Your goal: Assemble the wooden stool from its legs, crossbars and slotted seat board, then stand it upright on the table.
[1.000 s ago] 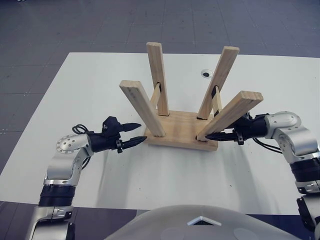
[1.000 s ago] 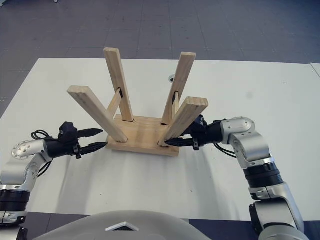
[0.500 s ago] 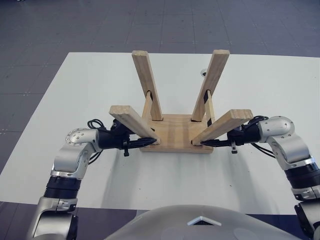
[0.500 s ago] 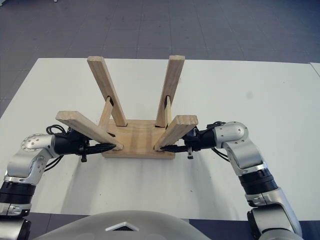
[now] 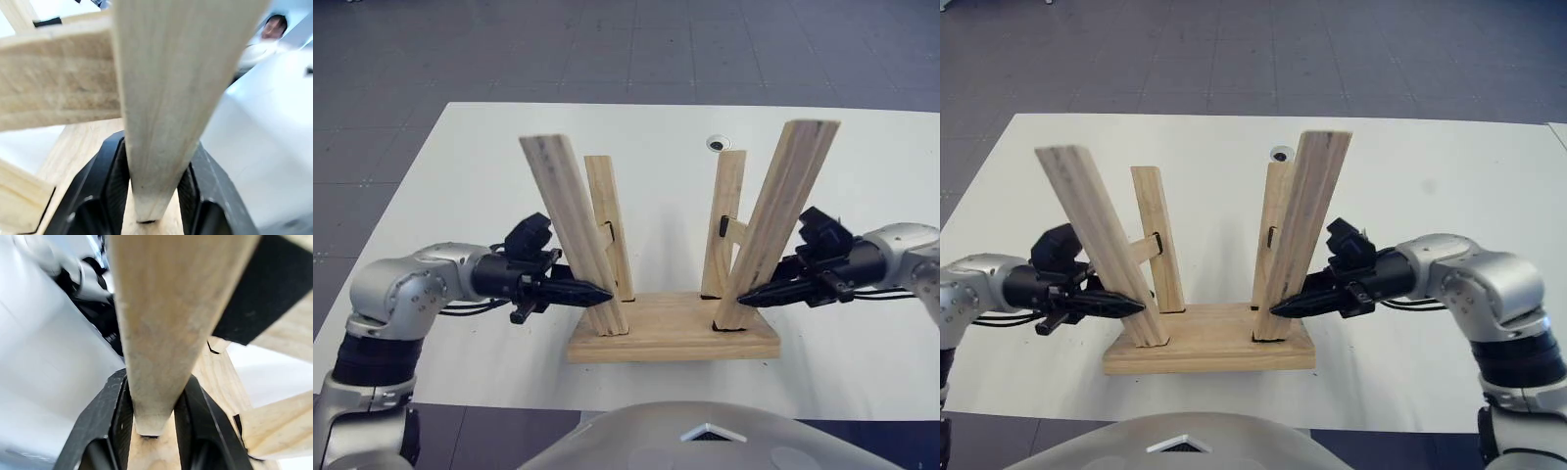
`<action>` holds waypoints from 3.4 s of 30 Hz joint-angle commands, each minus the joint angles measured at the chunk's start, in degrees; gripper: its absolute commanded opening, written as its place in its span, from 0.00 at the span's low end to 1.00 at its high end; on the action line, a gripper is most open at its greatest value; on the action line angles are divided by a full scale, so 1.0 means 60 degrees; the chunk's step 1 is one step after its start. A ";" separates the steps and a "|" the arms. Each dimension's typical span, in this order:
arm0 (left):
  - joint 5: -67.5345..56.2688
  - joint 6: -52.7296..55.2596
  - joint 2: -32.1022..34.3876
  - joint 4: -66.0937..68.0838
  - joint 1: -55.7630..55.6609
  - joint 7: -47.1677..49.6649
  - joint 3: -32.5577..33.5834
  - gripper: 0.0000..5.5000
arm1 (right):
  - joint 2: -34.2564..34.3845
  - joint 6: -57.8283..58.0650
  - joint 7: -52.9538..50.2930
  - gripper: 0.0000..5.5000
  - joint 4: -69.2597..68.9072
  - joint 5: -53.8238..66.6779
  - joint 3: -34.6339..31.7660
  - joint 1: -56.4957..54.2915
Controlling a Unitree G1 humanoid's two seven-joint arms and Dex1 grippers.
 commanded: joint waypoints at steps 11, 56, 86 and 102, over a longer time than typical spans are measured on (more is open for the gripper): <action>0.0778 0.4594 -0.2133 0.7086 -0.4081 0.2904 0.0160 0.40 | 0.2977 0.2967 -0.2083 0.50 0.8682 -0.1704 0.0216 -0.4449; 0.0227 0.1807 -0.0878 0.5415 -0.0615 0.5081 0.5569 0.40 | 0.2308 0.0509 -0.2308 0.50 0.5961 -0.3721 -0.0109 -0.1750; 0.5316 -0.3747 -0.0704 -0.0617 0.3147 0.3977 0.0468 0.40 | 0.2550 -0.3077 -0.2743 0.50 0.2091 -0.5757 0.1017 0.1074; 0.4959 -0.4618 0.0152 0.0235 0.3161 0.1558 0.0964 0.44 | 0.1463 -0.3636 -0.2618 0.50 0.1749 -0.5370 -0.0481 0.1570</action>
